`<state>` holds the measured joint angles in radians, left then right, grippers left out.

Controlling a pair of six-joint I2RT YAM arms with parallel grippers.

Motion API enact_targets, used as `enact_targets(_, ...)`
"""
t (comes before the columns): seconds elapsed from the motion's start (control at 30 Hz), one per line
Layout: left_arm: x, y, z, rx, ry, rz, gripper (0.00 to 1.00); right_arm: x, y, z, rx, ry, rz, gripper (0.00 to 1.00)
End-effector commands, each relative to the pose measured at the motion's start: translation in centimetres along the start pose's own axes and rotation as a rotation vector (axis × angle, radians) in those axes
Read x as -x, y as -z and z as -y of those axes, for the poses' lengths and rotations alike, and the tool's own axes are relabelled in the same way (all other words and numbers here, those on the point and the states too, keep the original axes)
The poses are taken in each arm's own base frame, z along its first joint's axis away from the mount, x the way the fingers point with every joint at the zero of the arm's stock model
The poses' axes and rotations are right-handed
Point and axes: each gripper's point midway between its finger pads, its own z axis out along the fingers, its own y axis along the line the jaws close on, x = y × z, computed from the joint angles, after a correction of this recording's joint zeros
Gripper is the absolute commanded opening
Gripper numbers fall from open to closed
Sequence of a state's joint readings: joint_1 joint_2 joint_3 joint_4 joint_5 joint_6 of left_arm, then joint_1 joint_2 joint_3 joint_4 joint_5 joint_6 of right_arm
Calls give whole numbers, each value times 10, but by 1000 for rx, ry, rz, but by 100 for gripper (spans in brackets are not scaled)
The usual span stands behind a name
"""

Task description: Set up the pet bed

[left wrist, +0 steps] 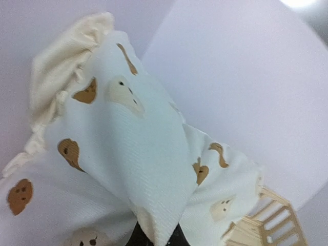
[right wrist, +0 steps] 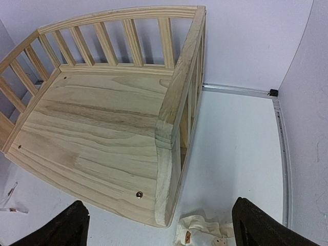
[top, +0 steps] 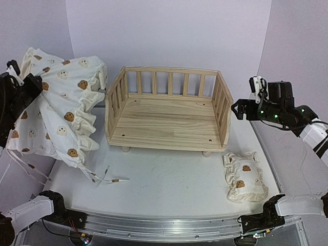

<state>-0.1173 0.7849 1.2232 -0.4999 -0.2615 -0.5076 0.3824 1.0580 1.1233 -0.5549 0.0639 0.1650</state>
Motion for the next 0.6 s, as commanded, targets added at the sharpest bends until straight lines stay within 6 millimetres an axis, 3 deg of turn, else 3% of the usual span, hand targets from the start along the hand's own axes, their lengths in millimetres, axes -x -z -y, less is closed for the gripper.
enact_targets(0.0,60,58,120,-621,-132,128,0,26,5,-10,42,-3,77,98)
enact_targets(0.1,53,75,166,-890,-191,38,0,29,6,-14,61,-9,80,98)
enact_targets(0.2,45,87,195,-1065,-235,-15,0,32,9,-17,78,-17,88,98)
enact_targets(0.3,18,109,244,-1266,-268,-68,0,36,14,-26,133,-22,93,98)
enact_targets(0.43,-54,103,312,-1367,-399,-216,0,43,24,-32,169,-33,108,98)
enact_targets(0.57,-117,81,346,-1370,-541,-301,0,42,34,-36,197,-43,115,98)
